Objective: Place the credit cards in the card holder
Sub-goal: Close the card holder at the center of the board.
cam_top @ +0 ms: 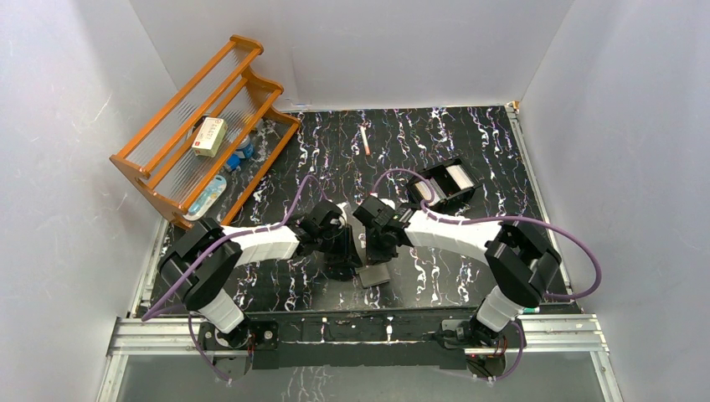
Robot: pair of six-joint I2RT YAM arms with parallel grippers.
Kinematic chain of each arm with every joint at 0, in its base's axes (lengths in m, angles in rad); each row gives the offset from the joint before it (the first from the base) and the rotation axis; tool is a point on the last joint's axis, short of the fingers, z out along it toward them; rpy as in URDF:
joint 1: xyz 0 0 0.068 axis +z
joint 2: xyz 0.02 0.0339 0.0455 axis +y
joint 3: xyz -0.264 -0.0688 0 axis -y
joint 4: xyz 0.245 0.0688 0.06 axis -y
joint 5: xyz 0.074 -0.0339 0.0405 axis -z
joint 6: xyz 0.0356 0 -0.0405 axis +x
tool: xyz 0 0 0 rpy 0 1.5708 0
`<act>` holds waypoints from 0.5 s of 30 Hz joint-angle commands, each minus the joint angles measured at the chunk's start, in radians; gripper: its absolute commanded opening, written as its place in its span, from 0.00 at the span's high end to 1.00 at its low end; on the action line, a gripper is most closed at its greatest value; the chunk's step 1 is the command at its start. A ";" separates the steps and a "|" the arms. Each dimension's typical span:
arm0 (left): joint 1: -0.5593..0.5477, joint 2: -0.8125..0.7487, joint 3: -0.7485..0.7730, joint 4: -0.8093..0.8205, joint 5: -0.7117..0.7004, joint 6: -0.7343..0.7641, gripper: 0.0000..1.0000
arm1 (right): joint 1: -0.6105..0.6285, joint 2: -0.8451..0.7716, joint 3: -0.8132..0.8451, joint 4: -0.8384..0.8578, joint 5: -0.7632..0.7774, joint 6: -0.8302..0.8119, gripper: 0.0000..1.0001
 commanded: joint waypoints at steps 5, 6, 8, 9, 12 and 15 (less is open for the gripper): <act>-0.027 0.067 -0.025 -0.137 -0.067 0.021 0.87 | -0.003 -0.045 -0.015 0.059 0.035 -0.013 0.75; -0.027 0.067 -0.024 -0.139 -0.068 0.020 0.87 | -0.005 -0.042 -0.017 0.060 0.030 -0.013 0.75; -0.029 0.068 -0.022 -0.142 -0.070 0.020 0.87 | -0.007 -0.034 -0.020 0.060 0.020 -0.014 0.75; -0.030 0.068 -0.020 -0.143 -0.071 0.020 0.87 | -0.007 -0.031 -0.022 0.061 0.013 -0.014 0.75; -0.029 0.068 -0.017 -0.147 -0.074 0.020 0.87 | -0.008 -0.022 -0.028 0.067 -0.009 -0.014 0.75; -0.030 0.068 -0.017 -0.149 -0.076 0.020 0.87 | -0.008 -0.020 -0.034 0.069 -0.018 -0.014 0.76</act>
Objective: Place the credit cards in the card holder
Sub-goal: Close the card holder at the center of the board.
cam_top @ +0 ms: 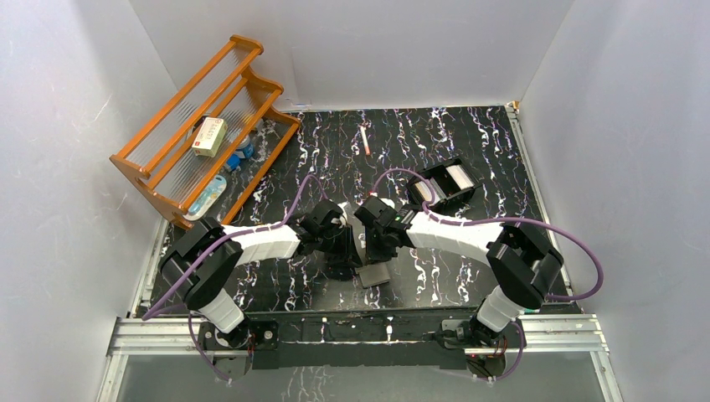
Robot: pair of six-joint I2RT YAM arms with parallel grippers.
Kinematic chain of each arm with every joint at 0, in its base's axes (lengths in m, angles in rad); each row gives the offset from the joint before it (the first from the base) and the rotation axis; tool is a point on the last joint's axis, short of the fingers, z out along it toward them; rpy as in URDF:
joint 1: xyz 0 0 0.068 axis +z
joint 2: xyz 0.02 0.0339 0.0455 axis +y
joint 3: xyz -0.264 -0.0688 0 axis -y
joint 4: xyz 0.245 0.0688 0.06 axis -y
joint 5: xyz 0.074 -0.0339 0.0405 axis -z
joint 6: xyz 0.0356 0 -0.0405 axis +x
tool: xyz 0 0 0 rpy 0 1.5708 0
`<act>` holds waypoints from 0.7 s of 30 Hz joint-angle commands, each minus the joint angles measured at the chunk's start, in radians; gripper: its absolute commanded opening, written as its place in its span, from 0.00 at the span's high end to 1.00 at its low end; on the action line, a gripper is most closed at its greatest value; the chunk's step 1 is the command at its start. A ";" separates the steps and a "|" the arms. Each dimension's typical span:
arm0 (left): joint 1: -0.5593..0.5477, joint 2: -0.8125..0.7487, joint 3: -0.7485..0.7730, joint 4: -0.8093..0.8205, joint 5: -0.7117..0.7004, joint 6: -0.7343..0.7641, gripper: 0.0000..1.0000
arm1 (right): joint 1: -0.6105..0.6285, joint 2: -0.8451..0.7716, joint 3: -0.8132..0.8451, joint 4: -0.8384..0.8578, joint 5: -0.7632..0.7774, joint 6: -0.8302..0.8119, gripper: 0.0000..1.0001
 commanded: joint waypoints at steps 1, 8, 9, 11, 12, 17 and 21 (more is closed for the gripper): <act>-0.029 0.064 -0.029 -0.132 -0.075 0.021 0.87 | -0.004 -0.005 -0.017 0.027 -0.017 -0.003 0.76; -0.030 0.063 -0.024 -0.138 -0.078 0.019 0.87 | -0.004 0.003 -0.032 0.038 -0.020 -0.004 0.78; -0.030 0.061 -0.022 -0.138 -0.078 0.020 0.87 | -0.004 0.005 -0.035 0.041 -0.022 -0.004 0.79; -0.031 0.059 -0.023 -0.139 -0.080 0.020 0.87 | -0.004 0.013 -0.038 0.043 -0.027 -0.003 0.81; -0.032 0.059 -0.022 -0.139 -0.080 0.019 0.87 | -0.004 0.014 -0.039 0.041 -0.030 -0.004 0.82; -0.031 0.059 -0.023 -0.140 -0.079 0.018 0.87 | -0.003 0.011 -0.049 0.024 -0.025 -0.004 0.86; -0.032 0.059 -0.021 -0.141 -0.080 0.018 0.87 | -0.003 0.022 -0.051 0.022 -0.035 -0.003 0.86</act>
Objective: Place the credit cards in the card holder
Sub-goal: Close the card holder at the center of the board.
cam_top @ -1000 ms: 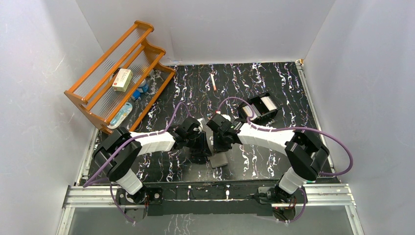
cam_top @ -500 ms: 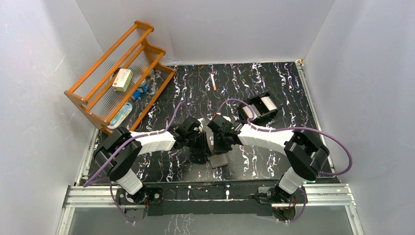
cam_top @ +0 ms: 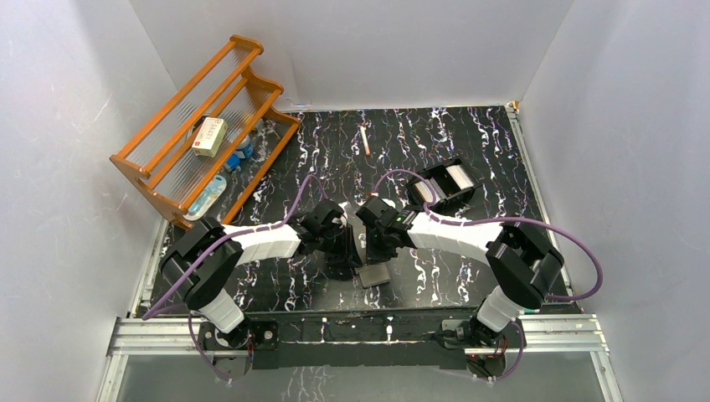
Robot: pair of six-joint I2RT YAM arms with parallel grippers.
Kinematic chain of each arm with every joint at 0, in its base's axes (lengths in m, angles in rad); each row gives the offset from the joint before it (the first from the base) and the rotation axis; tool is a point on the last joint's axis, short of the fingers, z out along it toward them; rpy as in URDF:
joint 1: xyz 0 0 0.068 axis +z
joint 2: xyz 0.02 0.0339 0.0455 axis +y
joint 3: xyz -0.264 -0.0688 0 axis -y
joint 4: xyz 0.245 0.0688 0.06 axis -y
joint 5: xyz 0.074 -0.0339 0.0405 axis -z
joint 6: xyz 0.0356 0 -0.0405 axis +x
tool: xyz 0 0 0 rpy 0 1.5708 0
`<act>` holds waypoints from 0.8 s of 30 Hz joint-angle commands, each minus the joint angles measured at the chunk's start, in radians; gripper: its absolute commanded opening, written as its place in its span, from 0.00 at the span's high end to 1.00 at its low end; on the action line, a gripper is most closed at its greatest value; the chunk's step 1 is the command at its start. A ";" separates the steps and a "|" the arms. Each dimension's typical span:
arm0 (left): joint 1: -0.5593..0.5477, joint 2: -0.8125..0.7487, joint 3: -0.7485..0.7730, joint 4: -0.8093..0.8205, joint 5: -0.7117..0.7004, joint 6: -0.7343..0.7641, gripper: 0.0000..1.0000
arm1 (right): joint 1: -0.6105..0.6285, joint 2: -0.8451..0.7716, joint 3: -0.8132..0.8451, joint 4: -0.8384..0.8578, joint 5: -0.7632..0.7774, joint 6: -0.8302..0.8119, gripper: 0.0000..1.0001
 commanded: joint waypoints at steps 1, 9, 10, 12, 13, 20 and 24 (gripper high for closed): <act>-0.028 0.055 -0.031 -0.124 -0.071 0.022 0.87 | 0.005 0.026 -0.025 -0.018 -0.015 -0.017 0.86; -0.028 0.054 -0.028 -0.128 -0.074 0.022 0.87 | 0.028 0.040 -0.040 -0.010 -0.033 -0.025 0.85; -0.028 0.054 -0.028 -0.128 -0.074 0.022 0.87 | 0.028 0.039 -0.040 -0.011 -0.034 -0.024 0.84; -0.028 0.057 -0.026 -0.130 -0.074 0.023 0.87 | 0.031 0.036 -0.040 -0.012 -0.034 -0.020 0.83; -0.028 0.058 -0.023 -0.131 -0.074 0.025 0.87 | 0.031 0.033 -0.040 -0.013 -0.035 -0.019 0.83; -0.029 0.064 -0.018 -0.140 -0.075 0.028 0.87 | 0.032 0.004 -0.014 -0.041 -0.024 -0.016 0.80; -0.030 0.063 -0.019 -0.141 -0.077 0.028 0.87 | 0.031 -0.014 -0.008 -0.047 -0.025 -0.014 0.79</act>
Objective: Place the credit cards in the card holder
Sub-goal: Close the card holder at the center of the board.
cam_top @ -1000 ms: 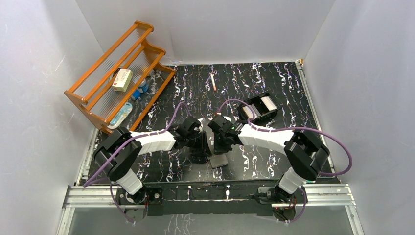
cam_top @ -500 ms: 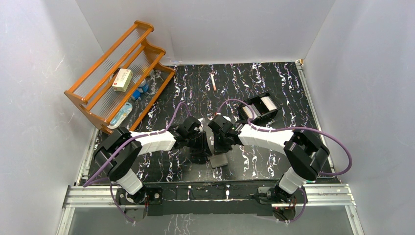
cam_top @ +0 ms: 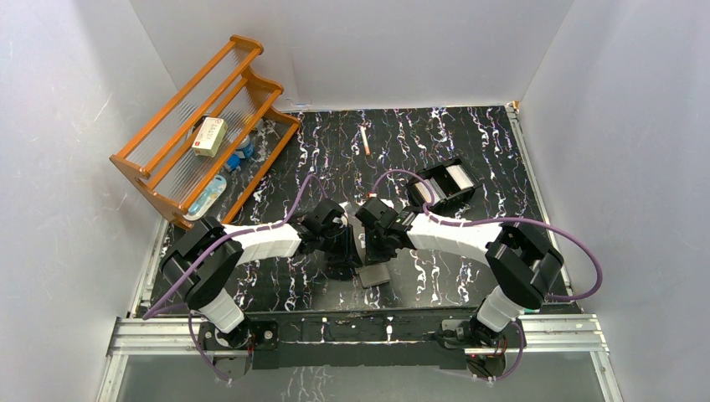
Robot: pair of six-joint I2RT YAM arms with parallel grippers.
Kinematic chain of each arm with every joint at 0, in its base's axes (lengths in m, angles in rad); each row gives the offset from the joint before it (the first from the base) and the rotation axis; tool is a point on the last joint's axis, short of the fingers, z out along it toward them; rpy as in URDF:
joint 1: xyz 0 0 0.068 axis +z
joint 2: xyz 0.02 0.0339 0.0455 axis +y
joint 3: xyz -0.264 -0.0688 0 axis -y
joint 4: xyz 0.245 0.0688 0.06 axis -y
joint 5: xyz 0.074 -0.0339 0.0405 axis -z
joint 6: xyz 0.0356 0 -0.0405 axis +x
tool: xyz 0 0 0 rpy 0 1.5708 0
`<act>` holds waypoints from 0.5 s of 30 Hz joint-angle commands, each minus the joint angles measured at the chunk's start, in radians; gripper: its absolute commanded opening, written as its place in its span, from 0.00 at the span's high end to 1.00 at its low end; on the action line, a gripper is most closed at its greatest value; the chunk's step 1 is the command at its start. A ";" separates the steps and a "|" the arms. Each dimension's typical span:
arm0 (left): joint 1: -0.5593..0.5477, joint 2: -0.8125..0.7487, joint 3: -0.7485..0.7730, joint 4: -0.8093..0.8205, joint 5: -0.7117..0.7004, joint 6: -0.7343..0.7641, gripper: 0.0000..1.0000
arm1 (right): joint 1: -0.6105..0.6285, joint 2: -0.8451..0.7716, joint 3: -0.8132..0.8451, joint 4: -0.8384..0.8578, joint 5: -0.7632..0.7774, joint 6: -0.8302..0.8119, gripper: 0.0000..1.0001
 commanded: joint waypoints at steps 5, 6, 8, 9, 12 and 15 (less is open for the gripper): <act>-0.028 0.061 -0.028 -0.123 -0.073 0.026 0.87 | 0.022 -0.016 -0.007 -0.066 -0.029 0.006 0.80; -0.029 0.060 -0.027 -0.123 -0.074 0.026 0.87 | 0.024 -0.014 -0.009 -0.066 -0.031 0.006 0.80; -0.030 0.062 -0.028 -0.124 -0.073 0.026 0.87 | 0.025 -0.010 -0.013 -0.064 -0.037 0.006 0.80; -0.030 0.061 -0.028 -0.124 -0.074 0.026 0.87 | 0.024 -0.007 -0.015 -0.064 -0.041 0.005 0.80; -0.031 0.062 -0.029 -0.124 -0.076 0.024 0.87 | 0.027 -0.004 -0.027 -0.064 -0.048 0.005 0.84; -0.031 0.060 -0.029 -0.125 -0.077 0.024 0.87 | 0.038 -0.003 -0.042 -0.066 -0.048 0.005 0.86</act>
